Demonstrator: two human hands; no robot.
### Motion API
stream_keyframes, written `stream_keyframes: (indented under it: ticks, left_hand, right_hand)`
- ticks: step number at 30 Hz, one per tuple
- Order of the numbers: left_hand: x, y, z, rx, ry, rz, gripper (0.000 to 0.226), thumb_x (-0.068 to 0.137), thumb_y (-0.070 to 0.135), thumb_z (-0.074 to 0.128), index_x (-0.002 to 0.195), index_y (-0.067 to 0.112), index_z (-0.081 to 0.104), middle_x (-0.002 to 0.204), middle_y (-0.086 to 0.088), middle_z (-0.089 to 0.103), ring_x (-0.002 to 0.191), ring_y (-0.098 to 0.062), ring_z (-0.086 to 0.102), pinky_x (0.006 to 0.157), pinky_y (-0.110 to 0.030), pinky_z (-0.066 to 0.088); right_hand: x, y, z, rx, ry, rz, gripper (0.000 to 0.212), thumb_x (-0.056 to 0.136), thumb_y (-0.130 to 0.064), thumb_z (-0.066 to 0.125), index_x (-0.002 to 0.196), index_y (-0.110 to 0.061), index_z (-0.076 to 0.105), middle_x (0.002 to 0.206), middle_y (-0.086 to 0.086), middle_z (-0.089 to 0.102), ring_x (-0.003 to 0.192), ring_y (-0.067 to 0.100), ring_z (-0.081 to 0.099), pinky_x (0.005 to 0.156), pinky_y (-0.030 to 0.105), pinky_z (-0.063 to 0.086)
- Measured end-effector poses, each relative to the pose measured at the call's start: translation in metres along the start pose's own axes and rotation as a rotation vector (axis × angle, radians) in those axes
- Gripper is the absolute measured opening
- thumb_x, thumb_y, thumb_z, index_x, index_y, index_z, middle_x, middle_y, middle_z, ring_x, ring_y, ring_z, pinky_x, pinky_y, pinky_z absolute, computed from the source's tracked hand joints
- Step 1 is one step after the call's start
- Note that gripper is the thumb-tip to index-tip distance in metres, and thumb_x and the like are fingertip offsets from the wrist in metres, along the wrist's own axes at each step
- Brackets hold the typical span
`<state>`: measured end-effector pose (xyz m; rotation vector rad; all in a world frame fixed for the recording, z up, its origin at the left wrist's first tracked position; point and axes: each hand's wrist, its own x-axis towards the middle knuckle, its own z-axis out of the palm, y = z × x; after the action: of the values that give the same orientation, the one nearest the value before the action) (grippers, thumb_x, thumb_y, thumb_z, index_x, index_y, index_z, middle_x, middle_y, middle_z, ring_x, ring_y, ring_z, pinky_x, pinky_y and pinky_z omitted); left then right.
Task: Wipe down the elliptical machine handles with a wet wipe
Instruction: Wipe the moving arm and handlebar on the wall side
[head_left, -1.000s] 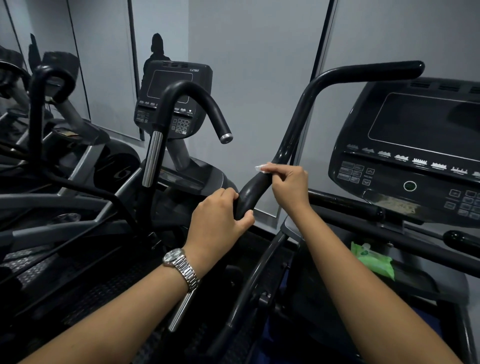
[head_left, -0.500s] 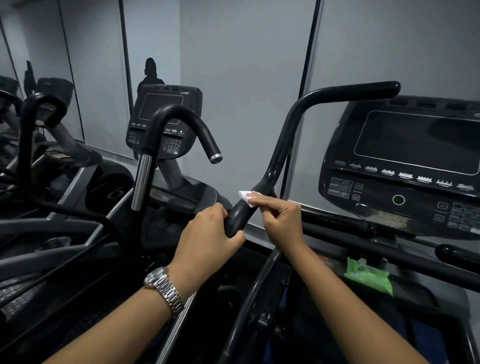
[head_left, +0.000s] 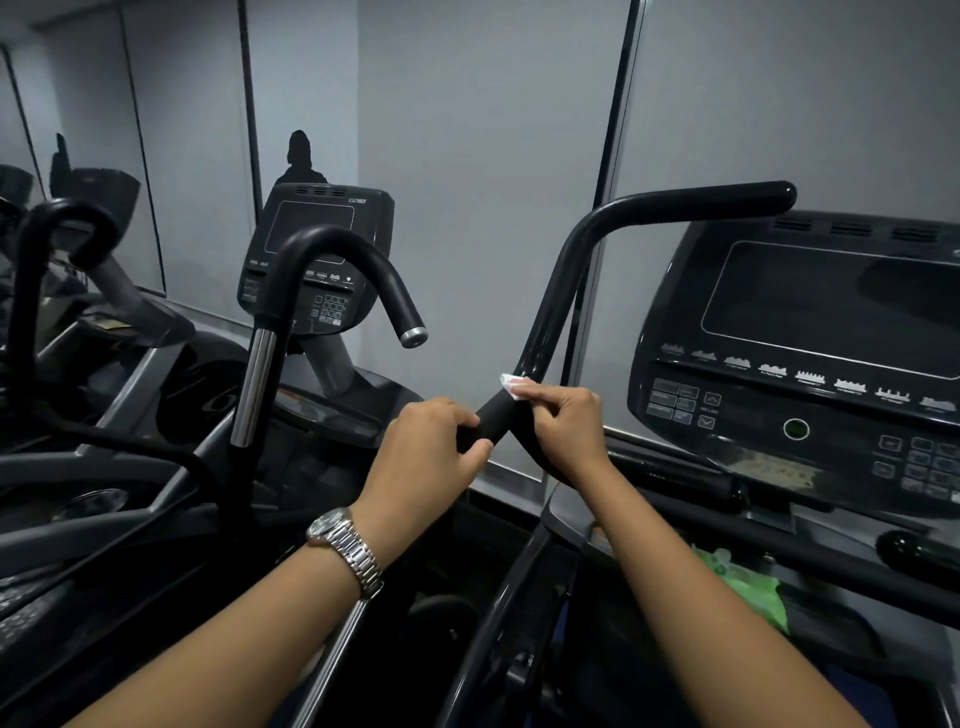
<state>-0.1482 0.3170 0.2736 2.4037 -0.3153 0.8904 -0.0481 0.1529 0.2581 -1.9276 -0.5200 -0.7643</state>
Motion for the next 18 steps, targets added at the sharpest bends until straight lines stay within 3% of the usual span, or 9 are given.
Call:
stream_keyframes:
  ticks: [5, 8, 10, 12, 14, 16, 18]
  left_hand:
    - [-0.003, -0.003, 0.004, -0.055, 0.04, 0.005, 0.027, 0.08, 0.031, 0.071, 0.102, 0.017, 0.073, 0.095, 0.009, 0.069, 0.086, -0.008, 0.064, 0.082, -0.034, 0.053]
    - [-0.004, -0.004, 0.005, -0.046, 0.057, 0.028, 0.027, 0.081, 0.032, 0.07, 0.104, 0.016, 0.072, 0.097, 0.009, 0.069, 0.087, -0.008, 0.064, 0.083, -0.034, 0.053]
    - [-0.004, -0.003, 0.005, -0.037, 0.055, 0.041, 0.028, 0.081, 0.032, 0.07, 0.104, 0.016, 0.072, 0.097, 0.009, 0.069, 0.087, -0.007, 0.064, 0.083, -0.034, 0.053]
    - [-0.004, -0.003, 0.005, -0.037, 0.061, 0.048, 0.026, 0.081, 0.031, 0.07, 0.102, 0.016, 0.073, 0.095, 0.009, 0.069, 0.084, -0.008, 0.064, 0.081, -0.034, 0.054]
    - [-0.003, -0.003, 0.005, -0.046, 0.071, 0.048, 0.025, 0.08, 0.03, 0.071, 0.1, 0.016, 0.073, 0.094, 0.009, 0.07, 0.082, -0.008, 0.065, 0.078, -0.034, 0.054]
    - [-0.003, -0.004, 0.006, -0.057, 0.073, 0.042, 0.025, 0.08, 0.03, 0.072, 0.1, 0.016, 0.074, 0.093, 0.009, 0.07, 0.083, -0.007, 0.065, 0.078, -0.033, 0.054]
    - [-0.004, -0.005, 0.006, -0.06, 0.073, 0.041, 0.025, 0.08, 0.03, 0.072, 0.101, 0.016, 0.074, 0.094, 0.009, 0.07, 0.083, -0.007, 0.065, 0.078, -0.031, 0.054]
  right_hand:
    - [-0.001, 0.002, 0.008, -0.056, -0.037, -0.066, 0.038, 0.08, 0.011, 0.049, 0.099, -0.01, 0.074, 0.106, -0.002, 0.071, 0.107, 0.0, 0.06, 0.102, 0.021, 0.043]
    - [0.0, 0.015, -0.003, -0.101, -0.025, -0.096, 0.039, 0.079, 0.013, 0.05, 0.096, -0.011, 0.075, 0.101, 0.001, 0.072, 0.084, -0.016, 0.061, 0.085, 0.007, 0.047]
    - [0.015, 0.02, -0.007, -0.164, 0.022, -0.075, 0.035, 0.08, 0.01, 0.052, 0.093, -0.012, 0.076, 0.096, 0.003, 0.073, 0.073, -0.01, 0.063, 0.077, 0.007, 0.05]
    - [0.021, 0.019, 0.0, -0.154, 0.031, -0.072, 0.034, 0.08, 0.009, 0.052, 0.093, -0.012, 0.076, 0.098, 0.001, 0.073, 0.09, 0.003, 0.067, 0.09, 0.02, 0.051]
    - [0.014, 0.013, 0.007, -0.098, -0.009, -0.087, 0.037, 0.08, 0.011, 0.05, 0.095, -0.011, 0.075, 0.101, -0.007, 0.069, 0.101, -0.001, 0.061, 0.098, 0.018, 0.045]
    - [0.007, 0.016, 0.006, -0.061, -0.041, -0.103, 0.04, 0.079, 0.014, 0.048, 0.096, -0.011, 0.075, 0.103, -0.007, 0.069, 0.102, -0.005, 0.06, 0.097, 0.013, 0.043]
    - [0.012, 0.021, -0.001, -0.094, -0.024, -0.096, 0.039, 0.079, 0.014, 0.049, 0.094, -0.012, 0.076, 0.102, -0.001, 0.071, 0.091, -0.004, 0.065, 0.089, 0.01, 0.045]
